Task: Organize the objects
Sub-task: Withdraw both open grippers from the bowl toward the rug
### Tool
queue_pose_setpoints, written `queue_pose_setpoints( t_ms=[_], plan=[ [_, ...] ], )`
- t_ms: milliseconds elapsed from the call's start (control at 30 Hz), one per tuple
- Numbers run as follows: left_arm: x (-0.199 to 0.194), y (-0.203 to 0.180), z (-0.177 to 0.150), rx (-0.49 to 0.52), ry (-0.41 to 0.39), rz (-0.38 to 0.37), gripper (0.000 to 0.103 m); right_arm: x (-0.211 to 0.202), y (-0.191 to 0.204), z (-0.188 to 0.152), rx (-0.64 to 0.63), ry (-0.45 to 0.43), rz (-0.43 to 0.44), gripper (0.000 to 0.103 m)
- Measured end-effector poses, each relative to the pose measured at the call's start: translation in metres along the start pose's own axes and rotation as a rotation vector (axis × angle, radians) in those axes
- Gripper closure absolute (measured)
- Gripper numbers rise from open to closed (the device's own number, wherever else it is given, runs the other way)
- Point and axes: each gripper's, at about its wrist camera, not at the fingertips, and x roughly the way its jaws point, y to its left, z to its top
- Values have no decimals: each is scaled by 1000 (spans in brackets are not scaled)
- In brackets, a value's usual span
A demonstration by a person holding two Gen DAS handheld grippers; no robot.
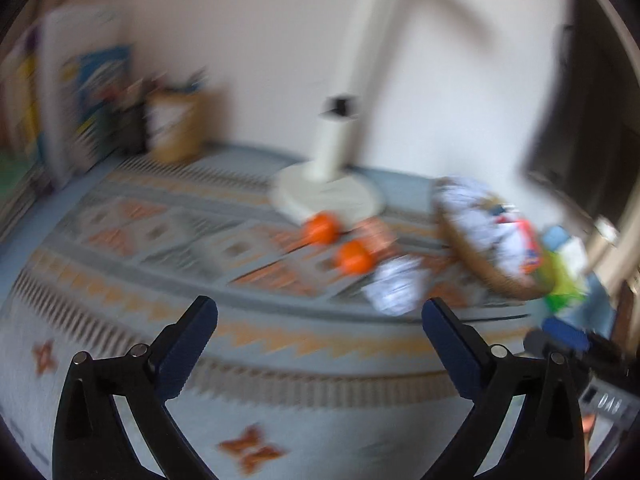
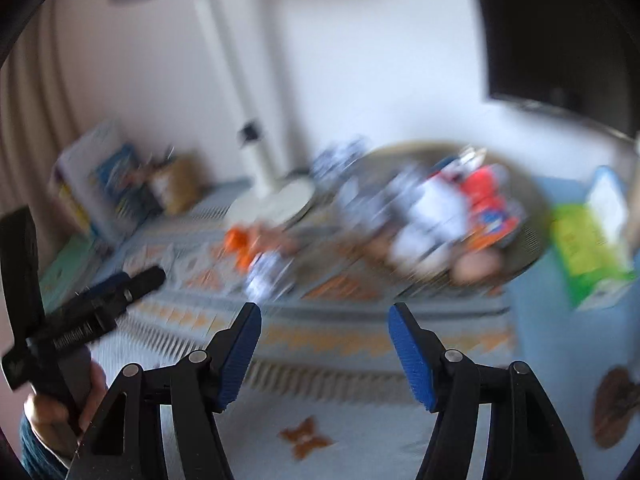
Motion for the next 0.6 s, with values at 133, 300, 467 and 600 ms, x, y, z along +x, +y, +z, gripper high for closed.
queue_pose_setpoints(
  t_ms=[133, 300, 467, 600],
  plan=[
    [14, 37, -19, -63, 25, 71, 1, 39, 25, -30, -74, 48, -10, 38],
    [20, 48, -23, -117, 22, 46, 1, 55, 33, -41, -119, 49, -91, 37],
    [21, 44, -28, -95, 35, 26, 1, 54, 39, -43, -142, 21, -151, 15],
    [20, 42, -29, -88, 34, 16, 1, 53, 39, -42, -142, 25, -143, 15]
  ],
)
